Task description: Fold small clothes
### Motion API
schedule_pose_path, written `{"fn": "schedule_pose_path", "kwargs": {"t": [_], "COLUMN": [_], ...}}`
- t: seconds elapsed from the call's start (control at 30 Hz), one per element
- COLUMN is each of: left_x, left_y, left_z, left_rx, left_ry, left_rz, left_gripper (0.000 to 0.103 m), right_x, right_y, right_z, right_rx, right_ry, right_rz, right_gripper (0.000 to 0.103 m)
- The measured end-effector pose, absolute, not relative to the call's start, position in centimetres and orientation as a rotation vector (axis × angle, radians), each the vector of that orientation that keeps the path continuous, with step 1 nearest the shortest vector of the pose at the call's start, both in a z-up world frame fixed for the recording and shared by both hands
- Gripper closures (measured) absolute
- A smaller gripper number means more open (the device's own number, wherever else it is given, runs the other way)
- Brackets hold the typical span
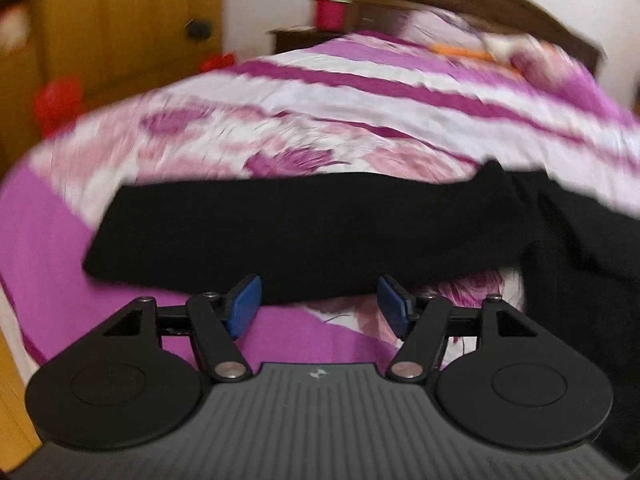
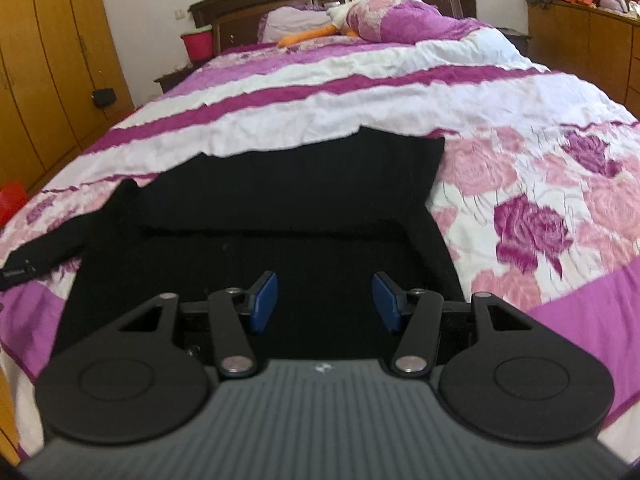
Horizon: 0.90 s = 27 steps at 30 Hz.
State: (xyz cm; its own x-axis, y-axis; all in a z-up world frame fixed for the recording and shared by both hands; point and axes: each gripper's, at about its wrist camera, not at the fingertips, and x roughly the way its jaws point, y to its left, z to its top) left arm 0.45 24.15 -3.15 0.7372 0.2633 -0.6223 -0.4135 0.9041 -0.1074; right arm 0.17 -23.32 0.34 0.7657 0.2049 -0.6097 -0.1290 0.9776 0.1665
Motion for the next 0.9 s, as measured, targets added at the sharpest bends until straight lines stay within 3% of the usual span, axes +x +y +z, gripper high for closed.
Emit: {"fn": "schedule_pose_path", "kwargs": {"t": [0.37,0.7,0.77,0.83,0.9], "left_x": [-1.1,2.6,3.7,4.3,4.0], "left_y": [26.0,29.5,30.2,31.1,32.0], "left_z": [-4.6,-6.0,-5.8,-5.4,-5.0], "left_rx": [-0.741,-0.883,-0.876,-0.869,-0.909], "left_ry": [0.540,0.375,0.359,0.368,0.333], "left_rz": [0.423,0.530,0.560,0.572,0.537], "left_gripper": [0.033,0.032,0.044,0.083,0.091], "right_x": [0.3,-0.1,-0.2,-0.3,-0.4], "right_y": [-22.7,-23.3,-23.5,-23.7,-23.9], "right_z": [-2.9,-3.6,-3.6,-3.7,-3.7], "right_rx": [0.134,0.158,0.166,0.172,0.174], "right_ry": [0.755,0.759,0.755,0.756,0.755], "right_rz": [0.133,0.118,0.115,0.105,0.097], "right_gripper": [0.048,0.048,0.048,0.048,0.048]}}
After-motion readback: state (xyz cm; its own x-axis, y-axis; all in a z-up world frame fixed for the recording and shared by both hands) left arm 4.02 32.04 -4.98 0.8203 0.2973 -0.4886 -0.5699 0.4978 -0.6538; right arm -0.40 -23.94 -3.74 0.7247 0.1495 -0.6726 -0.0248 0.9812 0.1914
